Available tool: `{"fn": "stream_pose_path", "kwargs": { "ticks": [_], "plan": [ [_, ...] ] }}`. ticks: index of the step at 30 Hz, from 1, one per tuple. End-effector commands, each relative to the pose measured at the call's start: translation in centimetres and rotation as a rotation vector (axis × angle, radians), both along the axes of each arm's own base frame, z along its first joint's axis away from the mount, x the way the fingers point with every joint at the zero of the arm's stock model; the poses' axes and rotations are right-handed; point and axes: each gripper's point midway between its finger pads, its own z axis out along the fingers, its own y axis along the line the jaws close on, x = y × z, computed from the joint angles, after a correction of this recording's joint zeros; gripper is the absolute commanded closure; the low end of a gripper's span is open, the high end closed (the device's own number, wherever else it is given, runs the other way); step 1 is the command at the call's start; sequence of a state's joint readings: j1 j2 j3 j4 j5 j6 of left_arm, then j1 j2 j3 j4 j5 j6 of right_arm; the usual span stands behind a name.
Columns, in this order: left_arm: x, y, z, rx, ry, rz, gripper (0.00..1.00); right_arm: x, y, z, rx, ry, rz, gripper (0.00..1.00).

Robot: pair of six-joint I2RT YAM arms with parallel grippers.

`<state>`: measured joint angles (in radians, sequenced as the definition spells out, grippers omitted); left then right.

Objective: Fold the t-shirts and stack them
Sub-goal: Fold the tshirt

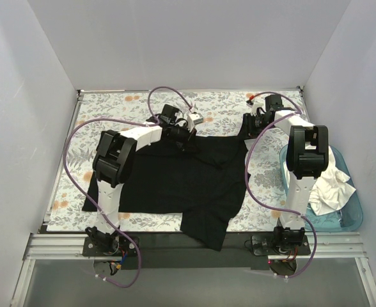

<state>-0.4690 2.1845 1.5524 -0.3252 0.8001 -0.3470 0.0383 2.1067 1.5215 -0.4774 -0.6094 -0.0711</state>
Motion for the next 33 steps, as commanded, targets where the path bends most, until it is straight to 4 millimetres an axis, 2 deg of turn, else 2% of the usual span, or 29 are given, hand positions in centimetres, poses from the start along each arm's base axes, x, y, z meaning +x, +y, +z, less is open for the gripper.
{"fn": "stream_pose_path", "kwargs": {
  "ticks": [1,2,3,5,6,7,8,9,11,13,14,15,18,19,20,22,26,29,33],
  "plan": [
    [-1.5,-0.2,6.4,-0.093,-0.17,-0.093,1.0,0.6,-0.7,0.1,-0.001,-0.016,-0.019,0.6],
    [-2.3,0.3,5.7,-0.085,-0.178,-0.118,1.0,0.6,-0.9,0.0,-0.007,-0.014,-0.025,0.6],
    [-2.9,0.5,6.3,-0.092,-0.199,-0.138,1.0,0.4,-1.0,-0.3,-0.007,-0.005,-0.027,0.61],
    [-4.2,1.0,6.0,-0.091,-0.223,-0.203,1.0,0.3,-1.2,-0.4,-0.014,-0.005,-0.028,0.65],
    [-5.3,1.1,5.9,-0.108,-0.211,-0.236,0.99,0.2,-1.2,-0.6,-0.015,-0.001,-0.028,0.69],
    [-5.9,1.2,5.6,-0.111,-0.208,-0.261,0.96,0.1,-1.2,-0.6,-0.015,0.0,-0.028,0.69],
    [-6.9,1.8,5.0,-0.098,-0.168,-0.279,0.91,0.1,-1.3,-0.7,-0.015,0.003,-0.028,0.7],
    [-7.3,1.8,4.6,-0.104,-0.213,-0.342,0.9,0.0,-1.2,-0.7,-0.018,0.003,-0.028,0.7],
    [-8.5,2.5,3.8,-0.084,-0.187,-0.381,0.9,0.1,-1.5,-0.8,-0.025,-0.001,-0.029,0.7],
    [-8.7,3.0,2.8,-0.054,-0.209,-0.422,0.9,0.0,-1.6,-1.0,-0.028,0.004,-0.03,0.7],
    [-9.6,3.7,2.2,-0.027,-0.174,-0.445,0.88,0.1,-1.7,-0.9,-0.029,0.0,-0.031,0.7],
    [-9.9,4.1,1.3,-0.004,-0.167,-0.469,0.8,0.1,-1.7,-1.0,-0.03,0.003,-0.033,0.69],
    [-10.2,5.9,0.4,0.066,-0.193,-0.525,0.69,0.0,-1.6,-0.9,-0.034,-0.004,-0.024,0.69],
    [-10.3,6.1,0.5,0.062,-0.223,-0.541,0.53,-0.1,-1.7,-0.8,-0.034,-0.004,-0.025,0.69],
    [-10.4,6.3,0.6,0.047,-0.236,-0.532,0.45,-0.1,-1.5,-0.7,-0.026,-0.005,-0.019,0.68],
    [-10.3,6.0,2.1,0.016,-0.275,-0.518,0.35,-0.3,-1.4,0.0,-0.01,-0.017,-0.005,0.63],
    [-9.5,4.6,5.6,-0.091,-0.315,-0.503,0.34,-0.3,-1.1,1.3,0.009,-0.051,0.014,0.55],
    [-8.9,3.7,7.3,-0.141,-0.355,-0.491,0.32,0.0,-0.9,1.8,0.019,-0.063,0.02,0.5],
    [-7.4,2.2,8.3,-0.161,-0.369,-0.437,0.31,0.5,-0.7,3.1,0.029,-0.093,0.017,0.5]
  ]
}}
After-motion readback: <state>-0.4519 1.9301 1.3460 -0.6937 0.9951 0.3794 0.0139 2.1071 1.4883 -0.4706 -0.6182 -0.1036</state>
